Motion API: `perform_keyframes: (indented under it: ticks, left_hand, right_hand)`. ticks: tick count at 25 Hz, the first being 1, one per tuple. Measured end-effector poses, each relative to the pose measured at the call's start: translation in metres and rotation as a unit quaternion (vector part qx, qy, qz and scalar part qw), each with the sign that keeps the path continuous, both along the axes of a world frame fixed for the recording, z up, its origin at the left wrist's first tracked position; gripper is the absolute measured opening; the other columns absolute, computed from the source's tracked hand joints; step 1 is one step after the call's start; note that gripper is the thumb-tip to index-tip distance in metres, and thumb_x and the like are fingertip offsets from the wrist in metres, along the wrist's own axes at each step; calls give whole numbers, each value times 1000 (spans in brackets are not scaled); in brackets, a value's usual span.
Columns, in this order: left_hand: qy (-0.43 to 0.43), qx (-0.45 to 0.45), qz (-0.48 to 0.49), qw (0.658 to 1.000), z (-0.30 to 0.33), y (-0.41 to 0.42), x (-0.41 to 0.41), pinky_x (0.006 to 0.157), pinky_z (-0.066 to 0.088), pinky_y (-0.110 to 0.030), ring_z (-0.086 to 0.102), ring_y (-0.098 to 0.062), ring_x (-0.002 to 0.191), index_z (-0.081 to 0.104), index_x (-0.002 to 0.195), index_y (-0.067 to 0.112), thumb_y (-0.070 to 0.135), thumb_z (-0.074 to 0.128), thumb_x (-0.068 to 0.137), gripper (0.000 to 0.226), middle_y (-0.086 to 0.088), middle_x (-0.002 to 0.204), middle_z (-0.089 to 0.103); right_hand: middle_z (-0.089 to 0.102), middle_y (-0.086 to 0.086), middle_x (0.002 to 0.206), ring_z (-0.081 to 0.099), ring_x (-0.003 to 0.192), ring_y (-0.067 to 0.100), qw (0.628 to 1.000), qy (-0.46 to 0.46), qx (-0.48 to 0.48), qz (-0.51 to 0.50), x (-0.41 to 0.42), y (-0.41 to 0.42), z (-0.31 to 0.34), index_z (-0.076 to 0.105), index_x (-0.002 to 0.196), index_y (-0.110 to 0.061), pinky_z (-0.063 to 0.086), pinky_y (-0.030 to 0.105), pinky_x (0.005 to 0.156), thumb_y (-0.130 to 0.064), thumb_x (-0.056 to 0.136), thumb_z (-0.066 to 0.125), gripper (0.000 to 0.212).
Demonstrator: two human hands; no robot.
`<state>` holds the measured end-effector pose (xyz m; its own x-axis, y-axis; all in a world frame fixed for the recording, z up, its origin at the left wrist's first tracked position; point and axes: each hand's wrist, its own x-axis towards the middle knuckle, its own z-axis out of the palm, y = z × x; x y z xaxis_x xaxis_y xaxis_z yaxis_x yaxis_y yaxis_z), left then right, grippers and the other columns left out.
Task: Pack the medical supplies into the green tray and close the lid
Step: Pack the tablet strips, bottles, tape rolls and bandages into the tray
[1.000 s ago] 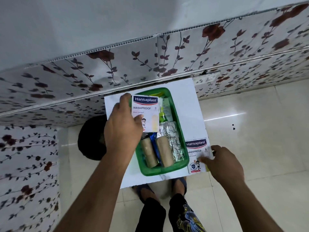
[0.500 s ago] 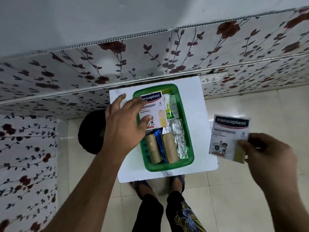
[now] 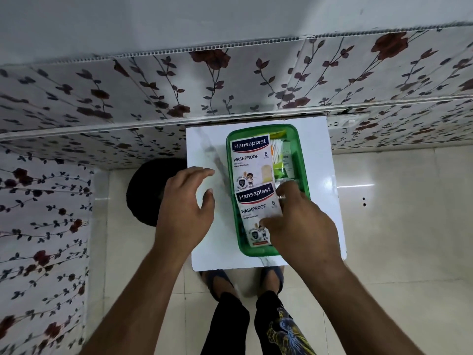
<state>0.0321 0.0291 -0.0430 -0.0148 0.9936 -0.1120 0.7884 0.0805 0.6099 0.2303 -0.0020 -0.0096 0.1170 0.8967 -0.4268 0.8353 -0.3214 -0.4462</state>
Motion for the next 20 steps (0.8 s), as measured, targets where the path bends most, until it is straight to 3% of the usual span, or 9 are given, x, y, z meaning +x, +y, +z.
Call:
perform_keyframes:
  ticks: [3,7,10,13,15,18,20]
  left_hand:
    - [-18,-6,9,1000,-5,-2,-3,93,39,-25,52,-16,114,62,123,26,15,61,87,38,4,124,58]
    - [-54,-29,3,998,-11,2,2,92,49,-34,55,-14,112,62,122,26,16,61,87,37,6,122,57]
    - [-89,-41,9,995,-17,4,4,86,52,-31,58,-5,104,64,117,30,15,60,86,34,9,115,60]
    - [-123,-85,63,987,-27,5,2,70,49,-19,61,2,86,65,107,35,12,56,88,31,14,98,65]
    - [-129,-159,97,974,-35,8,3,61,49,-22,65,-3,75,65,101,36,14,56,89,28,12,91,68]
    - [-134,-262,90,952,-45,11,13,76,56,-35,70,-20,84,65,103,28,20,56,87,20,0,96,73]
    - [-146,-293,90,941,-48,16,20,83,56,-44,69,-27,90,66,101,23,24,53,80,24,-4,96,73]
  right_hand:
    - [65,-1,109,67,83,30,1000,-1,27,-7,-4,-5,-8,34,112,-26,36,28,54,-29,71,79,61]
    - [69,0,111,70,89,31,999,14,-13,-33,-4,-5,-12,28,108,-24,53,37,64,-33,73,78,62]
    - [71,-5,102,71,86,27,998,32,-27,-38,2,-5,-4,30,104,-29,54,36,66,-47,75,75,57]
    - [66,-7,80,65,67,21,992,-35,99,-71,33,1,3,41,105,-30,45,28,52,-60,81,58,42]
    - [64,-7,81,63,70,21,988,-60,119,-73,53,4,1,51,116,-28,41,26,54,-58,86,52,42]
    - [71,-3,102,67,88,26,999,-29,-6,10,60,7,-13,50,132,-26,52,36,70,-49,93,49,45]
    - [74,3,99,67,84,33,999,-17,-7,51,59,8,-21,53,125,-20,53,41,69,-33,96,45,32]
